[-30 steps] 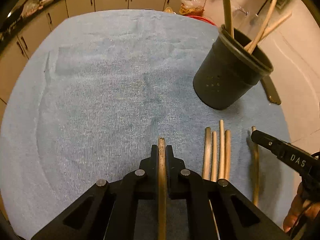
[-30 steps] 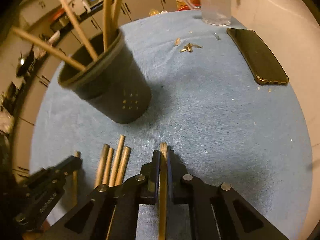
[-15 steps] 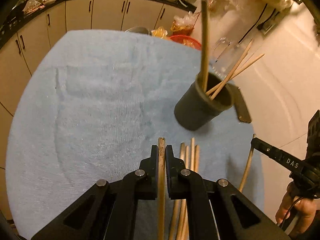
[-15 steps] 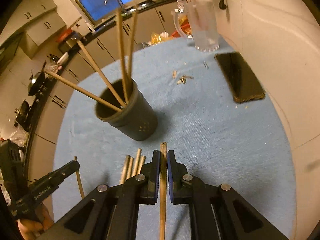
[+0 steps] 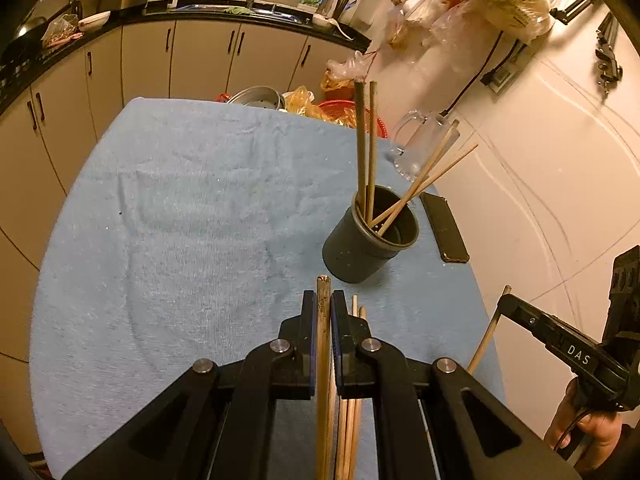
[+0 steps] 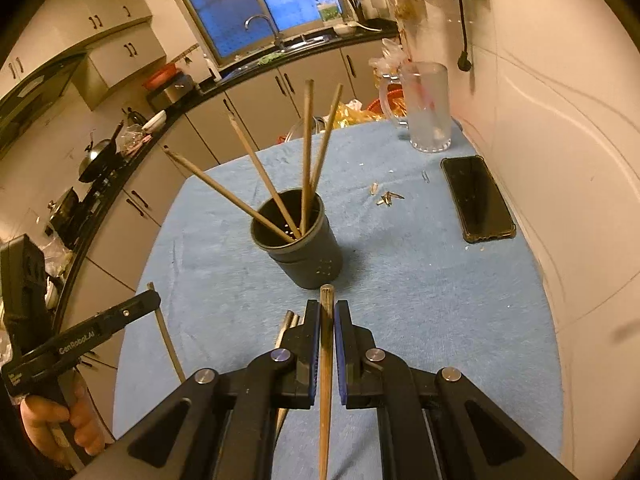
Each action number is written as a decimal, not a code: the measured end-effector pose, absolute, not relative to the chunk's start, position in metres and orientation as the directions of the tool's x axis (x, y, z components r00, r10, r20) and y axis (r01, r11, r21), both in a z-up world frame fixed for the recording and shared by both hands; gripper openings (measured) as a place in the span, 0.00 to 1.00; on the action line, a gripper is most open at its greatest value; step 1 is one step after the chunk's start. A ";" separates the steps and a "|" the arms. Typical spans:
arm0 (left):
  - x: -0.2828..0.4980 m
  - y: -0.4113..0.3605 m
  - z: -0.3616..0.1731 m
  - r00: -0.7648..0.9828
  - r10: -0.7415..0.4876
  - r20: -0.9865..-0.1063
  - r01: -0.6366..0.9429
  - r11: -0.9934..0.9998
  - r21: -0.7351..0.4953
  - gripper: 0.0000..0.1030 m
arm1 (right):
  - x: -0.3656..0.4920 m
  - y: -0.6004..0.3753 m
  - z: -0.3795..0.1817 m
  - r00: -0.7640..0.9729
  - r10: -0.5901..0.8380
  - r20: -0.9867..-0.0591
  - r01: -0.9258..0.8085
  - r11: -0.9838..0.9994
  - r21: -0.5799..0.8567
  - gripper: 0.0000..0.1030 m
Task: Organize utensils
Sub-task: 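Lift both held chopsticks up over the black cup, then lower both chopsticks into the black cup and open both tools, then withdraw both open tools from the cup back to the remaining chopsticks, then close left tool on a chopstick while right tool grasps another chopstick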
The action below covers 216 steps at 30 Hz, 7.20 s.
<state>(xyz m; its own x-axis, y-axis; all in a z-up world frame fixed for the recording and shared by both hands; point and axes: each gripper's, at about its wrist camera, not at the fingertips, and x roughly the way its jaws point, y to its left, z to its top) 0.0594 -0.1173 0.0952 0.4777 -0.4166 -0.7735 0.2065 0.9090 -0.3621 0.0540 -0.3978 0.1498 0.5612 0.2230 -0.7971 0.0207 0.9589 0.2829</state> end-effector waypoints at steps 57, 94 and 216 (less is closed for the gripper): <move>0.166 -0.178 0.252 0.735 -0.453 -0.505 0.348 0.891 -0.292 0.06 | 0.103 -0.388 0.320 0.821 0.186 -0.541 -0.091 0.976 0.198 0.08; 0.184 -0.184 0.179 0.660 -0.415 -0.627 0.267 0.909 -0.320 0.57 | 0.159 -0.388 0.242 0.712 0.146 -0.687 -0.023 0.983 0.184 0.37; 0.167 -0.157 -0.032 0.176 -0.319 -0.931 0.326 0.911 -0.251 0.12 | 0.144 -0.359 0.015 0.244 0.206 -0.948 0.140 0.960 0.244 0.08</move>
